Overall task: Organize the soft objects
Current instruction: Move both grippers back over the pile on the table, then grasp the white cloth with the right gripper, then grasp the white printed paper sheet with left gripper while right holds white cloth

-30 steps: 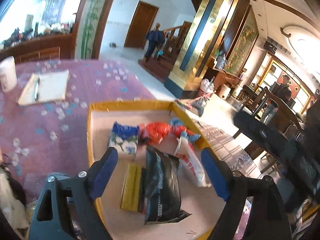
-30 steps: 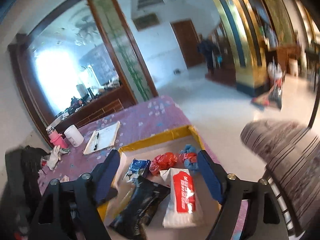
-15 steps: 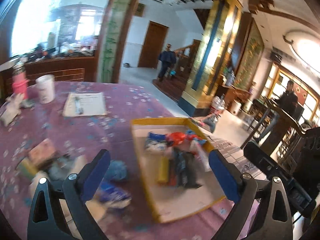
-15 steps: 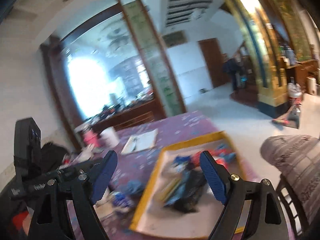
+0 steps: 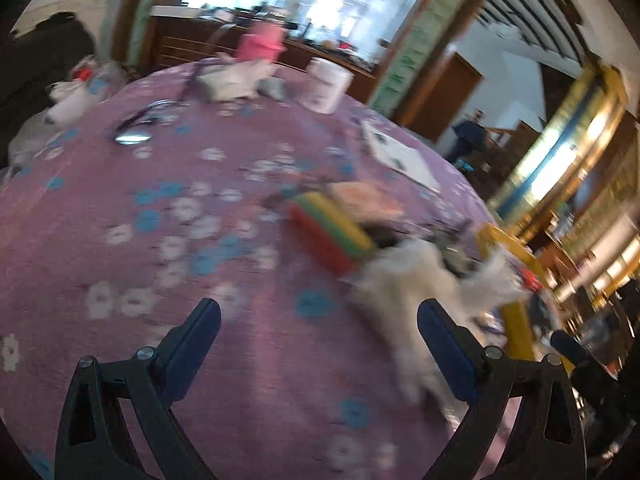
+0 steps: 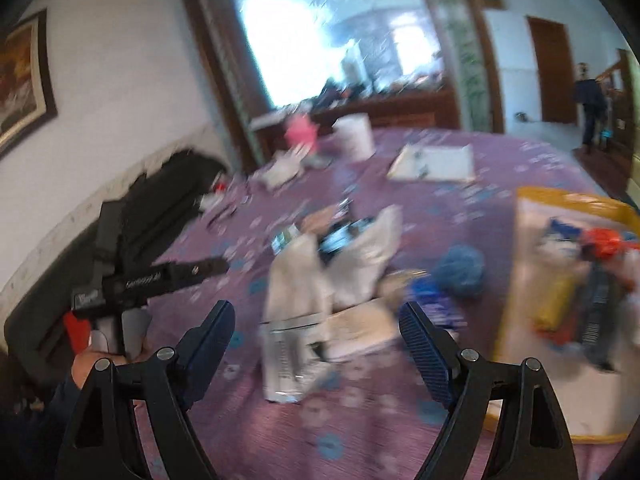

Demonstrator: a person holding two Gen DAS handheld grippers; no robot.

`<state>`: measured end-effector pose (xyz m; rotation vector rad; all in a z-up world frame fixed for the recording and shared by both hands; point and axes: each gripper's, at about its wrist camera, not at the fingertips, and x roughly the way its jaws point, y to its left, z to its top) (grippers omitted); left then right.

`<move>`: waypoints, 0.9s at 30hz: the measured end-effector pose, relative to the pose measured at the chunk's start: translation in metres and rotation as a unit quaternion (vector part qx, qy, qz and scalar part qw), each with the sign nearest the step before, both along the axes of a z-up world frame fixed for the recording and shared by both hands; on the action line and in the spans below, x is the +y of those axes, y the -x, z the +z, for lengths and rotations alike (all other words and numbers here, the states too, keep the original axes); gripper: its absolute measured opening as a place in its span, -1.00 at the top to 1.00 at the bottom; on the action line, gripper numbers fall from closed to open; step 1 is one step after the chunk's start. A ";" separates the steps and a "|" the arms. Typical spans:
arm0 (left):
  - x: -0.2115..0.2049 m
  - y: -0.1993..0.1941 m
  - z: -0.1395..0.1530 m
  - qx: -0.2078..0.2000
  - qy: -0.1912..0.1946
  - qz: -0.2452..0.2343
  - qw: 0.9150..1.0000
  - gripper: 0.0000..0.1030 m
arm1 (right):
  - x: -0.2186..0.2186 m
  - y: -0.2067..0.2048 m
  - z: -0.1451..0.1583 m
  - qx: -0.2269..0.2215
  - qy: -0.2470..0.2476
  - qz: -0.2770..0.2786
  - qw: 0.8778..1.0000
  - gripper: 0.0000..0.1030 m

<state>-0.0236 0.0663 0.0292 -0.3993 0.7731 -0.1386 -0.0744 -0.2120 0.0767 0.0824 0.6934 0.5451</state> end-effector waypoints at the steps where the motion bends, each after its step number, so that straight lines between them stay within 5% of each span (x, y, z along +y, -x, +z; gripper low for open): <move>1: 0.005 -0.001 -0.004 0.001 0.003 0.008 1.000 -0.91 | 0.013 -0.008 -0.006 0.009 0.019 0.010 1.000 -0.70; 4: 0.014 -0.004 -0.010 0.004 0.038 0.009 0.999 -0.91 | 0.038 -0.027 -0.016 0.019 0.058 0.019 0.998 -0.70; 11: 0.018 -0.004 -0.013 0.007 0.036 0.018 0.999 -0.91 | 0.081 -0.068 -0.025 0.023 0.112 0.038 0.993 -0.65; 14: 0.019 -0.004 -0.014 0.006 0.039 0.021 0.999 -0.91 | 0.096 -0.084 -0.033 0.032 0.127 0.040 0.991 -0.47; 16: 0.019 -0.003 -0.014 0.007 0.040 0.020 0.999 -0.91 | 0.101 -0.092 -0.044 0.053 0.128 0.042 0.989 0.00; 17: 0.019 -0.003 -0.014 0.008 0.041 0.019 0.999 -0.91 | 0.099 -0.093 -0.045 0.054 0.122 0.032 0.991 0.55; 18: 0.020 -0.004 -0.014 0.008 0.043 0.018 0.999 -0.91 | 0.095 -0.091 -0.044 0.055 0.109 0.028 0.992 0.73; 24: 0.014 -0.005 -0.014 0.009 0.043 0.002 0.999 -0.91 | 0.039 -0.044 -0.008 0.005 -0.027 0.026 0.999 0.75; 27: 0.002 -0.004 -0.010 -0.002 0.041 -0.034 0.999 -0.91 | 0.005 -0.022 -0.003 -0.001 -0.049 0.005 0.999 0.75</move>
